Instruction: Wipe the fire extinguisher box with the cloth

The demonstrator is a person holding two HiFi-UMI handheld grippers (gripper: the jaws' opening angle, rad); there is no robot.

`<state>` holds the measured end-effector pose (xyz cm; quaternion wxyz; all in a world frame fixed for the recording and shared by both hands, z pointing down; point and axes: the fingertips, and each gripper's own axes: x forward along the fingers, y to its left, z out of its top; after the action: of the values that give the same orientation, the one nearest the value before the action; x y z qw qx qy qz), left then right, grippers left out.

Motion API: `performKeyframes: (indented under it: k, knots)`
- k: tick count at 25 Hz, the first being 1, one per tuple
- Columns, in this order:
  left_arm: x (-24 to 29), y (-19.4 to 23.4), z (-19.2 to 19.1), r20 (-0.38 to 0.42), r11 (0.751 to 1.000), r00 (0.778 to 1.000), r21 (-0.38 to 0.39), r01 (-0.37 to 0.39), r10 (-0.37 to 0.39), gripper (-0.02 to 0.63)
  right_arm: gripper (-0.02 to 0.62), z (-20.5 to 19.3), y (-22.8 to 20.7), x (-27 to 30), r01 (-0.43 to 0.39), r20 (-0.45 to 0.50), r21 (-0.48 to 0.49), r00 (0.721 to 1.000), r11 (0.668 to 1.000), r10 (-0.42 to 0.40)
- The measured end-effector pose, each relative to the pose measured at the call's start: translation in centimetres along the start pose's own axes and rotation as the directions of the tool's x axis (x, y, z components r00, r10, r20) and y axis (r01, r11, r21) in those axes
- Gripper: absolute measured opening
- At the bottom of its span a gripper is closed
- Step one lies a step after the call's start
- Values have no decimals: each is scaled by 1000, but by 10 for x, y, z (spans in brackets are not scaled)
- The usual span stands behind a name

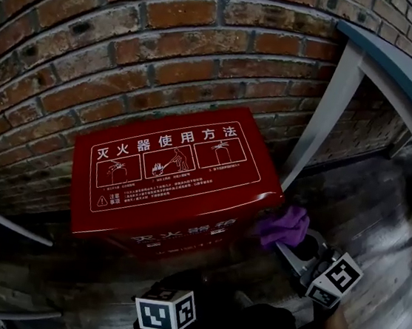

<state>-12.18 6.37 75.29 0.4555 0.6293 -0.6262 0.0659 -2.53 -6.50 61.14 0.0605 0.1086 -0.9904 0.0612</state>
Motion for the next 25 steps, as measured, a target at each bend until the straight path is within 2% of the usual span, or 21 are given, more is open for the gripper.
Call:
performKeyframes:
  k: [2, 4, 7, 10, 12, 18, 25]
  knots:
    - [-11, 4, 15, 23, 999, 999, 22, -42, 41, 6, 94, 8, -3, 0, 25, 14, 18, 1000, 1000, -25]
    - [-23, 8, 30, 40, 997, 997, 12, -72, 72, 6, 94, 11, -11, -1, 62, 5, 65, 998, 996, -62]
    - [-50, 6, 50, 59, 994, 993, -54, -100, 103, 6, 95, 21, -18, -1, 105, -21, 141, 994, 985, -103]
    - [-86, -11, 79, 88, 990, 991, -102, -94, 103, 6, 95, 50, -12, 1, 128, -70, 159, 991, 979, -118]
    - [-114, -26, 100, 101, 990, 989, -106, -98, 108, 6, 94, 78, -8, -2, 147, -93, 173, 987, 974, -133]
    - [-206, -75, 155, 110, 990, 988, -98, -101, 111, 6, 94, 182, 27, -22, 195, -83, 204, 980, 959, -181]
    - [-332, -140, 190, 115, 991, 989, -105, -83, 95, 6, 95, 305, 129, -54, 177, -95, 218, 983, 960, -160]
